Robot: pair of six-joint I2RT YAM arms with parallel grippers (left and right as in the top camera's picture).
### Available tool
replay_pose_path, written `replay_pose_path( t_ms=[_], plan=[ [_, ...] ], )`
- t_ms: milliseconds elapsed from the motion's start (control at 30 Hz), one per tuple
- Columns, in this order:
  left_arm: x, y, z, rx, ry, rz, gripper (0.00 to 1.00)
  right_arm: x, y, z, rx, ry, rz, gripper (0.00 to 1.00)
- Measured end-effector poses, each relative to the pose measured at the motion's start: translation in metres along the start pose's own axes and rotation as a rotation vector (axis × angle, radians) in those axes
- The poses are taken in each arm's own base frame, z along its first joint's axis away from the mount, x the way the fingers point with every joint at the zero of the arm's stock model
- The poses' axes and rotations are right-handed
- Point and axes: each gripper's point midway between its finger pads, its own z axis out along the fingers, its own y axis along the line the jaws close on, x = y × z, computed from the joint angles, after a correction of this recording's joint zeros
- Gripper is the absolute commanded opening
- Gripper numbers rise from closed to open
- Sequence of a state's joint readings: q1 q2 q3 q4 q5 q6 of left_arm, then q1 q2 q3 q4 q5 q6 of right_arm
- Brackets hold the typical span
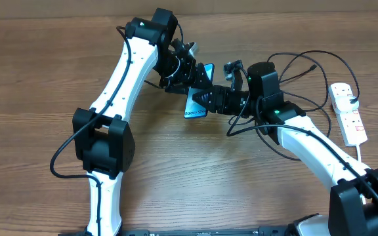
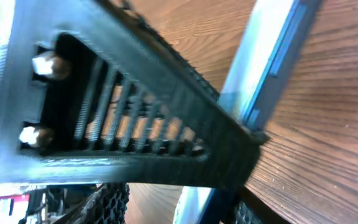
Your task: Plug charger to phone and switch on socket
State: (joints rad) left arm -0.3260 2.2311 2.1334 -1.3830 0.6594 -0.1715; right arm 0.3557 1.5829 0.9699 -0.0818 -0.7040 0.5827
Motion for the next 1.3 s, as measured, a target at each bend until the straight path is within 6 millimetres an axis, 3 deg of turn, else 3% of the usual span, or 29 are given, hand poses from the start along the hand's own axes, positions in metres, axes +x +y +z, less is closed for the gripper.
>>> replay_pose_path(
  t_ms=[567,1000,1233,1300],
  plan=[
    [-0.004,-0.011,0.008,0.006,-0.016,0.066,0.68,-0.001,-0.01,0.0,0.051,-0.018,0.092,0.34],
    [-0.003,-0.025,0.008,0.074,-0.008,0.076,0.69,0.0,-0.012,0.0,0.061,-0.014,0.103,0.33],
    [-0.002,-0.027,0.008,0.089,-0.005,0.077,0.68,0.001,-0.014,0.0,0.068,-0.014,0.106,0.25],
    [-0.002,-0.028,0.008,0.09,-0.005,0.077,0.69,0.0,-0.014,-0.001,0.071,-0.016,0.105,0.18]
  ],
)
